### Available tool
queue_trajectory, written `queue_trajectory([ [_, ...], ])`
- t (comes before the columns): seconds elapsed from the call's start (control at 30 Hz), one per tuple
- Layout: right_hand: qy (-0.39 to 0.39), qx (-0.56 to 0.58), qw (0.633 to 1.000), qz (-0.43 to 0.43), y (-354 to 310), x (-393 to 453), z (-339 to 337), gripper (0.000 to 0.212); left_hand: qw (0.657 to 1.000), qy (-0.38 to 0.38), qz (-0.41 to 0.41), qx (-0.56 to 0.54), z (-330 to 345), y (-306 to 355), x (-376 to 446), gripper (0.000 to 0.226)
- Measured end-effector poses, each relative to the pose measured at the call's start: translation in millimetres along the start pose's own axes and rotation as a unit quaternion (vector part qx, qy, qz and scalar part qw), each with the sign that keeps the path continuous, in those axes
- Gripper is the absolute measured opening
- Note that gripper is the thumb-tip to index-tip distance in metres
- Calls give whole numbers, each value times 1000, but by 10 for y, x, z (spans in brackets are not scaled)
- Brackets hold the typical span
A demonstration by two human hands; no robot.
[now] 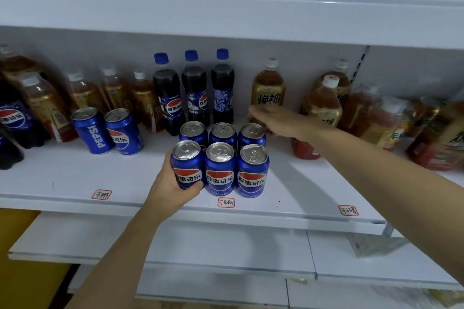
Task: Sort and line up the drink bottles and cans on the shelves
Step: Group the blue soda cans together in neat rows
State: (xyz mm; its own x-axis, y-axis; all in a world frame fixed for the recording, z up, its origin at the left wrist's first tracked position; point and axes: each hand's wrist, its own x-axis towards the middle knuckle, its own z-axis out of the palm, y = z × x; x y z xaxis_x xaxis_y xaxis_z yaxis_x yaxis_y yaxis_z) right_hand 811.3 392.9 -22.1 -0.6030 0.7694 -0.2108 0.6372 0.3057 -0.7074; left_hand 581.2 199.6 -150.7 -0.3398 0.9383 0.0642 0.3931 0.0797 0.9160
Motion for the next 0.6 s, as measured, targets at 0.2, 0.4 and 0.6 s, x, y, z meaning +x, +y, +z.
queue_trajectory([
  [0.2, 1, -180, 972, -152, -802, 185, 167, 40, 997, -73, -7, 17, -131, 182, -53, 87],
  [0.4, -63, -262, 929, -254, -1760, 773, 948, 32, 970, -117, -97, 190, -649, 215, -78, 122],
  [0.6, -63, -283, 933, -212, -2271, 1296, 1756, 39, 962, -131, -65, 231, -1173, 29, -245, 102],
])
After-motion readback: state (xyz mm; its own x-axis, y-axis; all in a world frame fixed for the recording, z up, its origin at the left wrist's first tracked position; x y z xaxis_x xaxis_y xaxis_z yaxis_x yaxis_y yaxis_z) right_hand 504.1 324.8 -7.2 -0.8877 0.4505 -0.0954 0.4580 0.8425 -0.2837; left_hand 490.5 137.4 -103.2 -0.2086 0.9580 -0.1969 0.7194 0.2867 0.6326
